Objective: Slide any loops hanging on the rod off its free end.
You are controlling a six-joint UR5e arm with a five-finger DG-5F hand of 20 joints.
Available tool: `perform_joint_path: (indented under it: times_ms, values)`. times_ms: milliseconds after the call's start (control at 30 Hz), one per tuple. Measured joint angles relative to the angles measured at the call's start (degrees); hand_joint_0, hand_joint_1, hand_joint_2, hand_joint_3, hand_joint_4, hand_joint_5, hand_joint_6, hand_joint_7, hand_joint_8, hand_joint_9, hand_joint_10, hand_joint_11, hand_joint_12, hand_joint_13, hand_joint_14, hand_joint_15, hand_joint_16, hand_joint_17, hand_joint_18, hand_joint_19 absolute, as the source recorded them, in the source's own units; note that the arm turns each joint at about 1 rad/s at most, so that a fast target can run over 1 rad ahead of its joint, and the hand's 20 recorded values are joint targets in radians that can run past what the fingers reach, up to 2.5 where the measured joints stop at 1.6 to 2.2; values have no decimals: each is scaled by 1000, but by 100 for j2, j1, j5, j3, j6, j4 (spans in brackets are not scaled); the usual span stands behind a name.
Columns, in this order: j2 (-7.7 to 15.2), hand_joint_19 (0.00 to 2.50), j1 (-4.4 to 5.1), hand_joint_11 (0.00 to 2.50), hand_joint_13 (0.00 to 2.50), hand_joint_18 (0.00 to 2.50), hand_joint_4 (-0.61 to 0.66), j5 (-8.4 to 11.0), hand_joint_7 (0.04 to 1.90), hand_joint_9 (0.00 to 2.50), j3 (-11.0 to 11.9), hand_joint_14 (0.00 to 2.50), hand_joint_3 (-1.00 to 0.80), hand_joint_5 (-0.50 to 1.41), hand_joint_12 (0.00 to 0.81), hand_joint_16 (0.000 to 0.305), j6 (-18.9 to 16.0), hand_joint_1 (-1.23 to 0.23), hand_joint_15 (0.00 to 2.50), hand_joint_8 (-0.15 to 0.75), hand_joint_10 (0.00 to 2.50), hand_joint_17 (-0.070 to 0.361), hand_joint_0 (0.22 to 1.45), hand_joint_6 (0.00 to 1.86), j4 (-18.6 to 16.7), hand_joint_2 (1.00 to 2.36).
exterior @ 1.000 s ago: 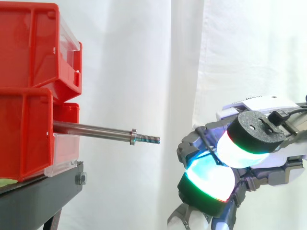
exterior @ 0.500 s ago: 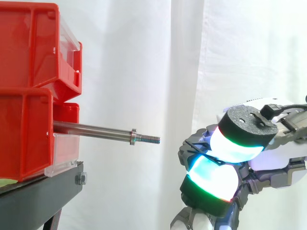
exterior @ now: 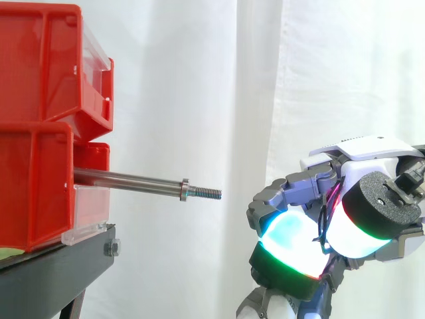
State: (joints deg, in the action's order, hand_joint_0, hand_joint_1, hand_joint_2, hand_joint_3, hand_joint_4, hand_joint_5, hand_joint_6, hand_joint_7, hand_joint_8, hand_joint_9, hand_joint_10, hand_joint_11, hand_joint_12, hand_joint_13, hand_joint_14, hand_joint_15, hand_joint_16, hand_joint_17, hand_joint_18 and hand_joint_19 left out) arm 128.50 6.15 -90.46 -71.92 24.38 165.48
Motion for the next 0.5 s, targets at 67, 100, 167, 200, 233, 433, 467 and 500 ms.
perform_joint_path:
  times_ms: [67,100,167,200,233,433,467,500]
  values:
    - [0,263,0,214,715,829,169,1,990,772,1,0,-500,-198,320,48,-7,-760,35,308,7,107,639,859,9,1000]
    - [0,256,0,219,715,829,171,0,985,774,1,0,-500,-197,319,48,-9,-733,35,310,7,107,633,858,13,1000]
    - [0,270,0,213,717,828,173,-1,977,778,2,1,-500,-195,320,47,-11,-661,39,311,8,107,612,855,18,1000]
    - [0,270,0,219,718,828,173,-1,972,779,3,0,-500,-194,319,48,-11,-646,38,310,7,107,607,853,21,1000]
    - [0,273,0,208,721,827,173,0,980,780,3,0,-500,-191,321,48,-11,-618,39,313,7,107,601,847,24,1000]
    - [0,279,0,212,727,825,142,0,1010,797,1,0,-447,-185,322,48,-12,-589,45,322,7,107,622,839,44,1005]
    - [0,272,0,211,727,827,140,-1,1007,796,1,2,-418,-185,323,48,-12,-633,51,321,7,108,628,840,45,1008]
    - [0,275,0,213,726,826,142,0,1014,785,1,0,-403,-187,324,48,-12,-676,45,320,7,108,631,841,47,1008]
